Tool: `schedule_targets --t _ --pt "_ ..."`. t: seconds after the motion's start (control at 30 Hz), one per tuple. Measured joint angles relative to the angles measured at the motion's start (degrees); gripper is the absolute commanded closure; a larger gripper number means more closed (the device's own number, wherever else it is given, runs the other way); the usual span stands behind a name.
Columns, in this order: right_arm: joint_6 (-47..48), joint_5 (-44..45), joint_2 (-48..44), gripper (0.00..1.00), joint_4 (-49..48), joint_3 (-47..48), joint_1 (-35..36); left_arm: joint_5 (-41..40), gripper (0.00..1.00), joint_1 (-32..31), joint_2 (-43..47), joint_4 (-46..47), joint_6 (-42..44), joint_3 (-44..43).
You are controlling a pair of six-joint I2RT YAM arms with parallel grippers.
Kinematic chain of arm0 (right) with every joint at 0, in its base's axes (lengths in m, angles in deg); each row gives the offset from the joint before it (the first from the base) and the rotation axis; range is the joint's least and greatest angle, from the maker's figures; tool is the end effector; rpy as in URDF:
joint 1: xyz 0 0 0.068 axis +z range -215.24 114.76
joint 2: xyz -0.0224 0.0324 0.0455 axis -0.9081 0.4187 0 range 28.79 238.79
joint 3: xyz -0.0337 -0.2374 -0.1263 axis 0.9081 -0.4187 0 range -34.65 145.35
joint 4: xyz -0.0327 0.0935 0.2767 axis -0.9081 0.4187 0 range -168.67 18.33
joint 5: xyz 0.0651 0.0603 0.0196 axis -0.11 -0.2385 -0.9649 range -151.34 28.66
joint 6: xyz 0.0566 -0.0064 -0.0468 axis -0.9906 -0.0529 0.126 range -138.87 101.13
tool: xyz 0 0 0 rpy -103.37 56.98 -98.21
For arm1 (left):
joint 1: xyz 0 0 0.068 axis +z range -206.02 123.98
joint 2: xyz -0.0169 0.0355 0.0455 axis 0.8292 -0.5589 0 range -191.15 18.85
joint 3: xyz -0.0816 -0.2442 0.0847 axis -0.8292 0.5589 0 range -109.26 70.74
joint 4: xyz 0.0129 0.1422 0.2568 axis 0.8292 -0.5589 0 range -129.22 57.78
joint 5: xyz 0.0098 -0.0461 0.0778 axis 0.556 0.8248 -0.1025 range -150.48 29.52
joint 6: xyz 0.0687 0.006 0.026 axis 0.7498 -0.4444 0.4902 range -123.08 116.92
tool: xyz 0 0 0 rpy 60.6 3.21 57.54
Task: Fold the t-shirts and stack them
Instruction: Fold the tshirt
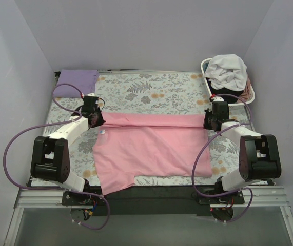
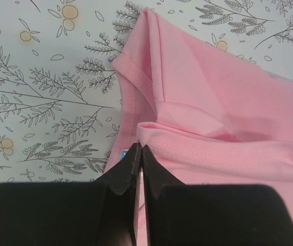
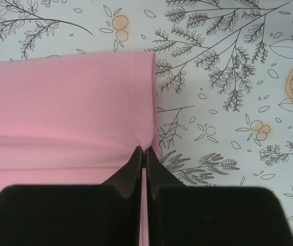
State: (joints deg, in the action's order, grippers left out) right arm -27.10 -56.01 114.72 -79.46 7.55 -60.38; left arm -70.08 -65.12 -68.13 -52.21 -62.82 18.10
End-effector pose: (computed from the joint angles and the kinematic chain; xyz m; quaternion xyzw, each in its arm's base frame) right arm 0.3430 0.0235 0.1330 0.0454 0.9149 0.0032 0.4011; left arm 0.3465 -0.0452 0.1579 -0.4289 0.8465 -0.1068 0.2968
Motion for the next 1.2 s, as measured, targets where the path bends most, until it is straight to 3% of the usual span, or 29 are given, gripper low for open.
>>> schedule_targets --t 0.6,0.8,0.97,1.2 --pt "-2.3 0.3 -0.3 0.98 6.2 1.6 0.0 1.3 0.98 0.0 1.1 -3.0 -4.7 1.3" --pt "-3.4 0.0 -0.4 0.78 7.9 0.7 0.0 1.8 0.88 0.0 3.2 -4.2 -5.9 4.8" --pt "-3.8 -0.8 -1.7 0.61 9.2 0.3 -0.2 4.1 0.9 0.0 5.5 -4.8 -6.3 6.6" --pt "-3.6 -1.2 -9.2 0.57 10.2 0.4 -0.3 7.6 0.93 0.0 17.2 -6.7 -7.4 9.8"
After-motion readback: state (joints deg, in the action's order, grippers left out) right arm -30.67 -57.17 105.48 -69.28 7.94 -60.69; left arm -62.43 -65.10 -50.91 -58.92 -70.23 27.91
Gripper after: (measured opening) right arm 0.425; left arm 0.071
